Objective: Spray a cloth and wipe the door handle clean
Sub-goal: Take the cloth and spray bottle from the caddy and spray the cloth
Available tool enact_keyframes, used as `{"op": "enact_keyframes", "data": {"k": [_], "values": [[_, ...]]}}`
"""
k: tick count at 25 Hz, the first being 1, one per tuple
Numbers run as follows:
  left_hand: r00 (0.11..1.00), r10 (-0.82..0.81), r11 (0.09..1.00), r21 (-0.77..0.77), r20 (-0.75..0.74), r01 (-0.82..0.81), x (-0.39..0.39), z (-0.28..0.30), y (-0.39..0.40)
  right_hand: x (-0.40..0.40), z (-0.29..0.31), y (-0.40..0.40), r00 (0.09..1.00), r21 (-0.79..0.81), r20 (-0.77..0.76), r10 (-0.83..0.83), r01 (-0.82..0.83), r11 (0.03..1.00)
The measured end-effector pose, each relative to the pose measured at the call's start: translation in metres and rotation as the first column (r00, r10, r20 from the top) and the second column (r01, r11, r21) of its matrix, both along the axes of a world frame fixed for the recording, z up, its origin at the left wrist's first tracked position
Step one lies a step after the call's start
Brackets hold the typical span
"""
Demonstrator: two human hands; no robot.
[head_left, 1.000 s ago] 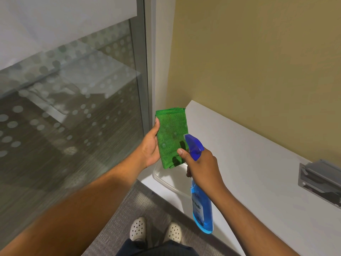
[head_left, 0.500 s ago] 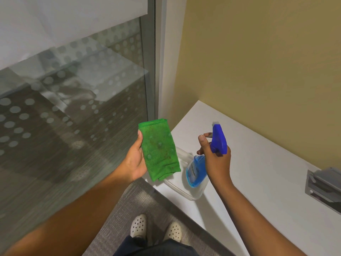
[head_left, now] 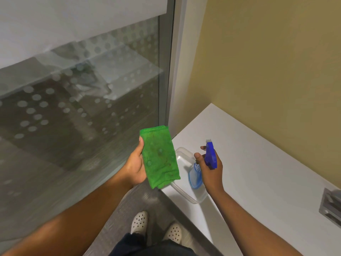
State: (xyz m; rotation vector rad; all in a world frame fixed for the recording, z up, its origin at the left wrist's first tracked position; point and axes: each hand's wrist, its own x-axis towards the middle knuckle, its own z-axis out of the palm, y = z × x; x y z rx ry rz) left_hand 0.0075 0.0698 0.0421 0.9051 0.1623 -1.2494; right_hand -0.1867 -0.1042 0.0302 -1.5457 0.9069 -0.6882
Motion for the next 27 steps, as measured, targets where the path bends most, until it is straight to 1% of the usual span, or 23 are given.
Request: {"op": "enact_keyframes", "data": {"k": [5, 9, 12, 15, 18, 20, 22, 27], "values": [[0.999, 0.036, 0.999, 0.011, 0.011, -0.036, -0.005, 0.002, 0.0, -0.006, -0.001, -0.001, 0.995, 0.016, 0.018, 0.094, -0.094, 0.995], [0.997, 0.072, 0.997, 0.005, 0.006, -0.072, -0.014, 0.003, -0.004, -0.016, -0.006, 0.004, 0.996, 0.011, -0.012, 0.092, -0.092, 0.996], [0.995, 0.096, 0.995, 0.028, 0.004, -0.096, -0.019, 0.004, -0.005, -0.021, -0.014, 0.002, 0.994, 0.04, -0.05, 0.099, -0.097, 0.994], [0.992, 0.125, 0.991, 0.052, 0.006, -0.125, -0.023, 0.004, -0.001, -0.027, -0.013, -0.006, 0.966, 0.084, -0.126, 0.225, -0.216, 0.973], [0.99, 0.141, 0.988, 0.063, 0.01, -0.141, -0.024, 0.003, 0.006, -0.04, -0.008, -0.022, 0.88, 0.051, -0.272, 0.39, -0.391, 0.919], [0.99, 0.144, 0.988, 0.064, 0.006, -0.144, -0.023, 0.001, 0.01, -0.047, -0.003, -0.032, 0.838, 0.046, -0.318, 0.442, -0.452, 0.891], [0.99, 0.139, 0.988, 0.061, 0.009, -0.139, -0.021, -0.001, 0.014, -0.051, 0.002, -0.033, 0.841, 0.05, -0.349, 0.413, -0.423, 0.905], [0.994, 0.098, 0.994, 0.04, 0.049, -0.1, -0.017, -0.005, 0.014, -0.06, 0.003, -0.014, 0.909, 0.023, -0.344, 0.233, -0.24, 0.97]]}}
